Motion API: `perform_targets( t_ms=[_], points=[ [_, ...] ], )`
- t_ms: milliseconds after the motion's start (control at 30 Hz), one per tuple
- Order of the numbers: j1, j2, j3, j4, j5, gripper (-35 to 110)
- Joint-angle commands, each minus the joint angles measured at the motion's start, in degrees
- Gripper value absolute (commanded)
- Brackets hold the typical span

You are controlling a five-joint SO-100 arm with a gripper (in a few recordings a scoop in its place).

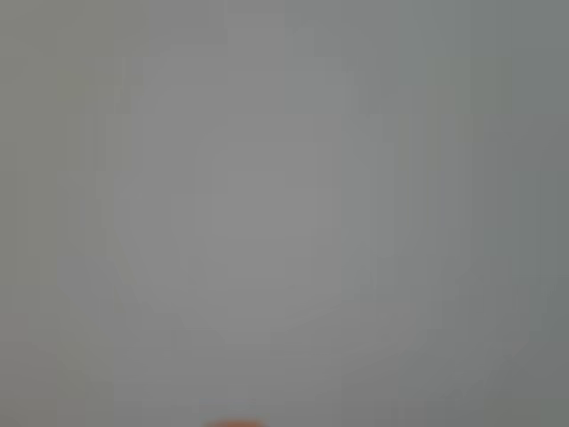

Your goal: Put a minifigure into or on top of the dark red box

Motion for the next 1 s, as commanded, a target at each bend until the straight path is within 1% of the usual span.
perform_targets(
  t_ms=[0,100,167,233,300,367,467,533,700,800,967],
  points=[
    [0.44,-0.62,-5.62,1.05,-0.88,22],
    [2.2,-7.65,-9.23,0.53,-2.02,23],
    [4.22,-16.08,-13.1,0.0,-0.7,23],
    [4.57,-26.19,-18.54,-1.32,-2.46,24],
    [6.77,-37.09,-25.4,0.26,-1.14,27],
    [7.91,-46.32,-32.17,1.93,-1.23,25],
    [8.88,-55.28,-38.76,2.72,-3.25,24],
    [9.49,-59.59,-41.84,2.64,-5.1,23],
    [13.89,-68.99,-49.04,4.48,-2.72,19],
    [16.35,-72.69,-52.03,6.24,-3.6,21],
    [21.71,-74.97,-52.56,5.1,-5.27,25]
  ],
)
